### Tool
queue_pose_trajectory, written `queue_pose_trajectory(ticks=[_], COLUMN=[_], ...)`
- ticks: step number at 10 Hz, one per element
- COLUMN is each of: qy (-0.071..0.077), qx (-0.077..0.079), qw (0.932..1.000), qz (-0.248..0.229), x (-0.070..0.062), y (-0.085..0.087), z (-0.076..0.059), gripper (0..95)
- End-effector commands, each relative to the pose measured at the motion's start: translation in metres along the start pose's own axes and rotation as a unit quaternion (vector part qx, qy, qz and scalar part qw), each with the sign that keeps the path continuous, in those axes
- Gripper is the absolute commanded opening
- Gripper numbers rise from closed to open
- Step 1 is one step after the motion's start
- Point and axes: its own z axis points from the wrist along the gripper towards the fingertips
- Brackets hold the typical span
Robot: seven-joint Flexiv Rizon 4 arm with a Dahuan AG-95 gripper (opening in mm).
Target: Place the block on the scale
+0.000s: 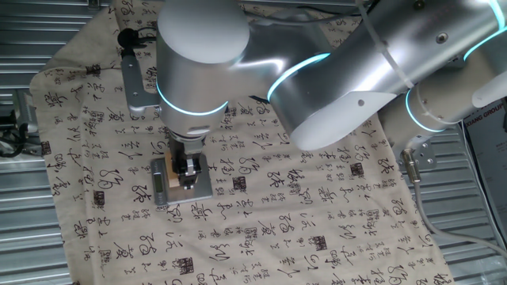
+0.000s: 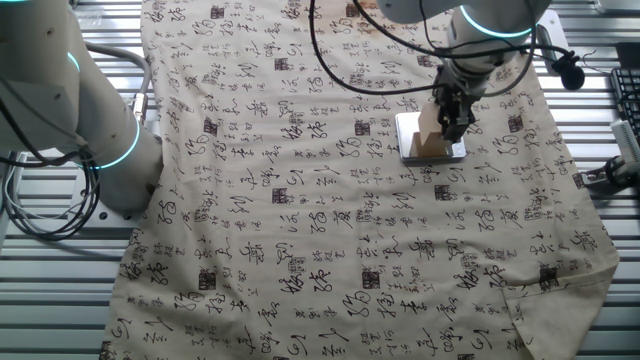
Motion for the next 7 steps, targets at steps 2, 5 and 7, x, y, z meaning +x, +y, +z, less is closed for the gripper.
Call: queue_pose_trajectory(ticks=[2, 5, 7], qy=[0.000, -0.002, -0.003], qx=[0.001, 0.002, 0.000], qw=[1.0000, 1.0000, 1.0000], qz=[0.001, -0.001, 0.000], x=[-0.0012, -0.0002, 0.0003], y=[0.0010, 0.0008, 0.0006], z=[0.0044, 0.0082, 0.0089], gripper=[0.0, 0.0, 0.0])
